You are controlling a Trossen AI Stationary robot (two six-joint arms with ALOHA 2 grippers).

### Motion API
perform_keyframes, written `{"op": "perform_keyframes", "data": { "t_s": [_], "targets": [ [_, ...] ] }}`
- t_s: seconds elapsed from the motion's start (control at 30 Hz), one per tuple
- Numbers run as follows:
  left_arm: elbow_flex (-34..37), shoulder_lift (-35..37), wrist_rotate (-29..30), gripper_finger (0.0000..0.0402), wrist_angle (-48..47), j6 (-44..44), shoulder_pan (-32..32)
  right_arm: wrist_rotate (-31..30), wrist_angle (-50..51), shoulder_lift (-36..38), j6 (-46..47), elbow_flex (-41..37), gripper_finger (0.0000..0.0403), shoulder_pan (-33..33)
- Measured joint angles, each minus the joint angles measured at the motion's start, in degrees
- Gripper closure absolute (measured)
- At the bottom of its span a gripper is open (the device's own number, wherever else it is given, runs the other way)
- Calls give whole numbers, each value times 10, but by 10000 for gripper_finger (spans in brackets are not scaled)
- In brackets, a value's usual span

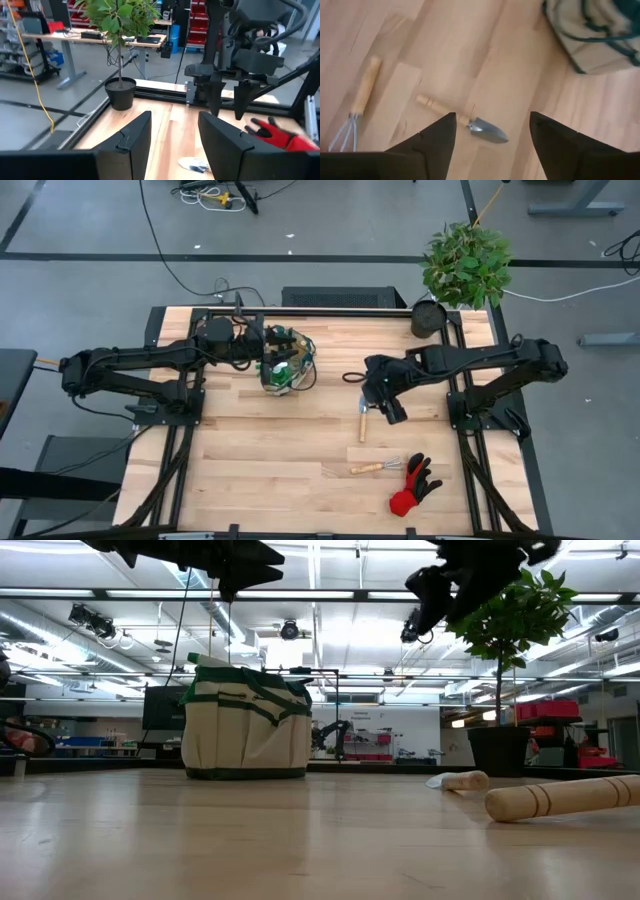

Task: Pick & Place Garden tools in Gardening bag
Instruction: Put the brown trowel into the gardening bag

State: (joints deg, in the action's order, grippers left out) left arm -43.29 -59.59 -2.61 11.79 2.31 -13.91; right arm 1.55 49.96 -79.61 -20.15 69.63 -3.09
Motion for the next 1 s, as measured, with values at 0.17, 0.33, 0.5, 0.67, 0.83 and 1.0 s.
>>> {"op": "perform_keyframes", "data": {
  "t_s": [0.17,0.33,0.5,0.67,0.83,1.0],
  "targets": [
    [0,0,3,232,0,-30,0,15,16,-18,-72,-5,156,0],
    [0,0,4,232,0,-30,0,15,19,-52,-138,-5,160,0],
    [0,0,4,232,-1,-30,0,14,20,-89,-193,-5,160,0],
    [0,0,4,232,-1,-30,0,14,20,-121,-244,-5,160,-2],
    [0,0,4,232,-1,-31,0,15,19,-155,-313,-5,160,-5],
    [0,0,4,232,-1,-31,0,13,15,-187,-357,-5,160,-5]
  ]
}}
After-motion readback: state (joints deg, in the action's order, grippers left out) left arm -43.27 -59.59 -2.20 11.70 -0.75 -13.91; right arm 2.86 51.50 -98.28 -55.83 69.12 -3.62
